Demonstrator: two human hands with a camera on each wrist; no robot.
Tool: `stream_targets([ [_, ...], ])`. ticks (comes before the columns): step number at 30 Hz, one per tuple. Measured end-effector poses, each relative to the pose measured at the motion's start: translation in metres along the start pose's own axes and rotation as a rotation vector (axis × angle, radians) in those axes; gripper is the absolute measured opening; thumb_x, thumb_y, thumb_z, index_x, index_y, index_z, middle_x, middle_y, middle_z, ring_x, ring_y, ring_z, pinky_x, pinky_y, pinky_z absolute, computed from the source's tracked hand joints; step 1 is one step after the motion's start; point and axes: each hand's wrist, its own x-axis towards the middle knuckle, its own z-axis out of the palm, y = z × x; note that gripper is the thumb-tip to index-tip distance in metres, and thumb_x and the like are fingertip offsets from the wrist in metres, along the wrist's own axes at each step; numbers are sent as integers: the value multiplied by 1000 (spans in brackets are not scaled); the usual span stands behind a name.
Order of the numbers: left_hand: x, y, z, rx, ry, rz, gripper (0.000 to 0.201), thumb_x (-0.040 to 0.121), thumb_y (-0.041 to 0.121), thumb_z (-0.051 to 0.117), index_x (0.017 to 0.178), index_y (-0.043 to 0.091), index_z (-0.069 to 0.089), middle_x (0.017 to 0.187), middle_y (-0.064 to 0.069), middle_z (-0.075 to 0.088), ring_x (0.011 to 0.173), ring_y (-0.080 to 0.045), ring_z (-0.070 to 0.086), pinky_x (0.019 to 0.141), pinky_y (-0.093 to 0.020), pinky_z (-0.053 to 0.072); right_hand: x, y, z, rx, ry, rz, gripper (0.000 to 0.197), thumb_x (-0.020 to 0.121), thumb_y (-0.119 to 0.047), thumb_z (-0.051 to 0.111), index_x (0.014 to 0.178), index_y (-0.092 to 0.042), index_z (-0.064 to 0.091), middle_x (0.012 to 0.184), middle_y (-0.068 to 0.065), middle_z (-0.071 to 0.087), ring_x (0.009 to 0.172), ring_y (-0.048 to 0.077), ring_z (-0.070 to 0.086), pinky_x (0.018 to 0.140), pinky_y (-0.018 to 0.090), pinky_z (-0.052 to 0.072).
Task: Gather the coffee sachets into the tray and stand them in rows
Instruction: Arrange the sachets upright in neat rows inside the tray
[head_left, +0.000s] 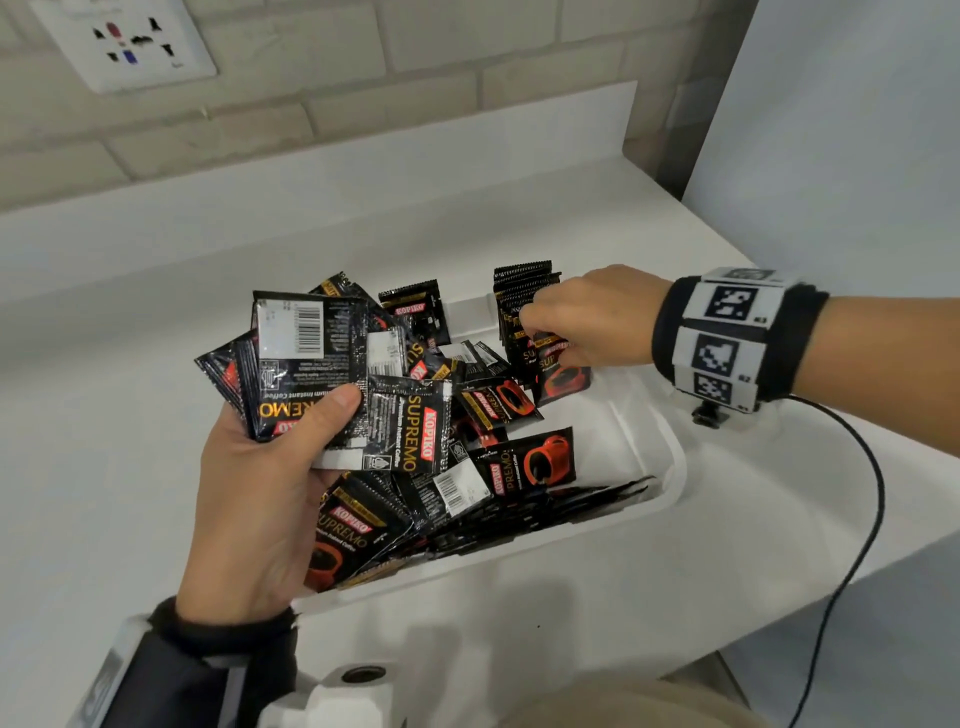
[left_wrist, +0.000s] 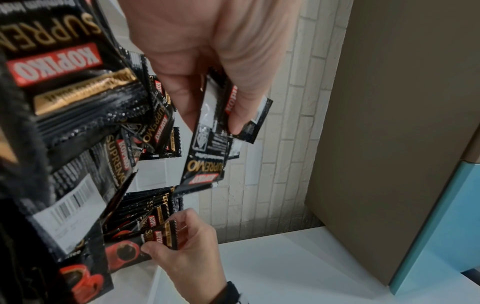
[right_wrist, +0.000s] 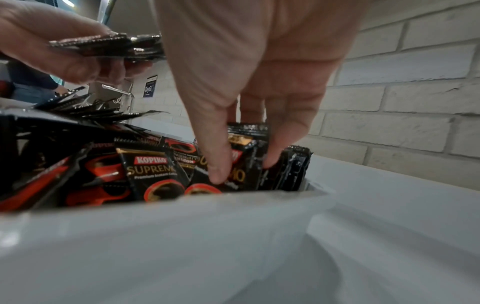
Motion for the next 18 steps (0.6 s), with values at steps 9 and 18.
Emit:
stream_targets([
  [9,2,-6,11,-4,-30,-23,35,61,9,65,95,17,62,76,5,73,68,-8,69,53,-20,54,-1,4,7,-87,140,62,52,83,-37,61,127,-22,37,119,2,46,98,23,51,65,31,35],
  [18,2,-6,22,8,-55,-23,51,62,8,65,113,10,58,80,4,73,71,-9,69,54,-21,54,-22,-8,-27,500,346,112,34,84,-43,58,113,-27,55,108,-7,58,74,2,47,69,25,36],
])
